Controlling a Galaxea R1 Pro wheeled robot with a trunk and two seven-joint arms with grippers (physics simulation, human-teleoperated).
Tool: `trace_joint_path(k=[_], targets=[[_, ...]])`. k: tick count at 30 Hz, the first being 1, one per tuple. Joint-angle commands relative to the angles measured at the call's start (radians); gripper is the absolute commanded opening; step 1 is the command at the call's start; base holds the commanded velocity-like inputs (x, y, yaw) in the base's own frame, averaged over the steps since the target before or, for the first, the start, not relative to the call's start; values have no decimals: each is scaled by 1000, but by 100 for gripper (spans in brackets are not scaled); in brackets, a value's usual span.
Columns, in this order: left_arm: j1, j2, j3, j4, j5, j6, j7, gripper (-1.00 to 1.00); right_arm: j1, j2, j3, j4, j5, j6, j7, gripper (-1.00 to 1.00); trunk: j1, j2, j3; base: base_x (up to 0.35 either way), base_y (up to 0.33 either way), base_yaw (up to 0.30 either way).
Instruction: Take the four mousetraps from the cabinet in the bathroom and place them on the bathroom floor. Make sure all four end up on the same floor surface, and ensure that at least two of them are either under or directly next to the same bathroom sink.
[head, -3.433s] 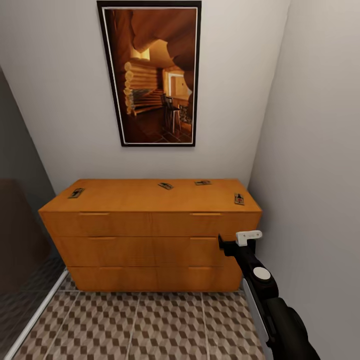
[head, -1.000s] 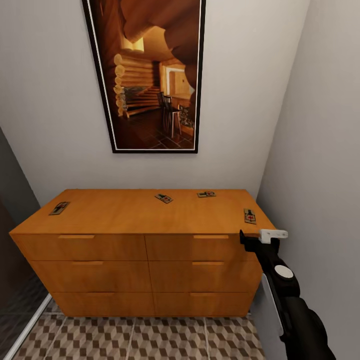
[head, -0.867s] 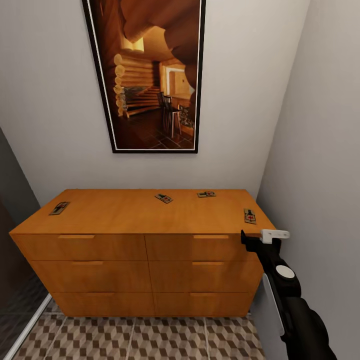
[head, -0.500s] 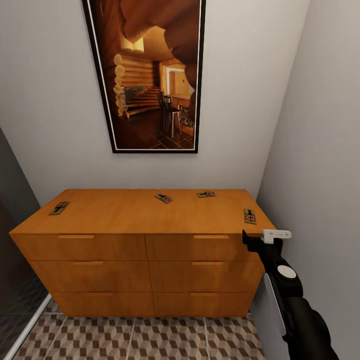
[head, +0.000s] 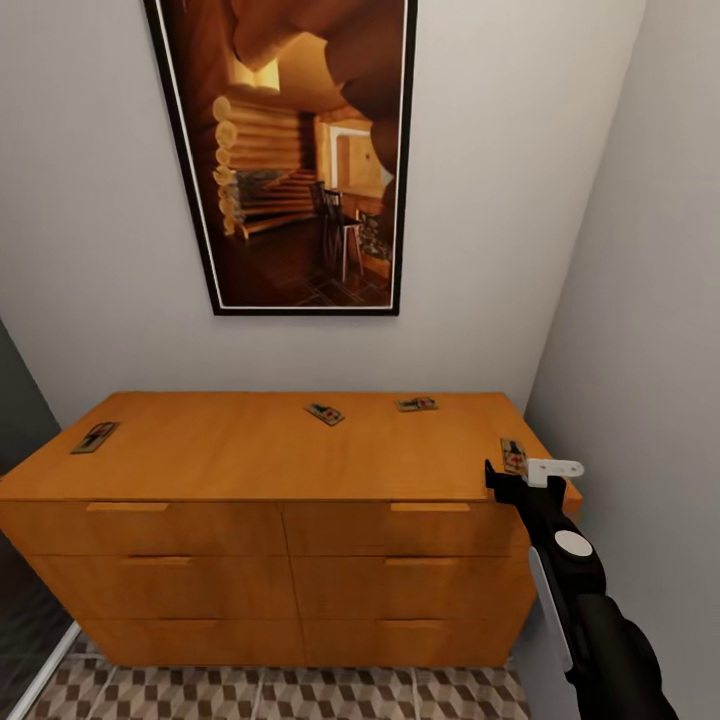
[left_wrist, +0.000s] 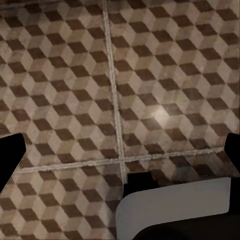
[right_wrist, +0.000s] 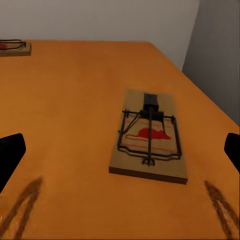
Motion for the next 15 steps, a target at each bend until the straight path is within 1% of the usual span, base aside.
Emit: trace_joint_path(k=[1, 9, 12, 15], targets=[[-1, 0, -4, 3, 0, -6, 0, 100, -1, 1, -1, -1, 10, 7, 1, 100, 1, 0, -1, 309, 0, 0], [-1, 1, -4, 3, 0, -6, 0, 100, -1, 2, 0, -1, 10, 7, 1, 100, 1, 0, -1, 282, 0, 0], [-1, 1, -4, 3, 0, -5, 0, 100, -1, 2, 0, -1, 10, 7, 1, 100, 1, 0, -1, 116, 0, 0], [-1, 1, -4, 3, 0, -5, 0, 100, -1, 1, 0, -1, 10, 7, 1, 100, 1, 0, -1, 27, 0, 0]])
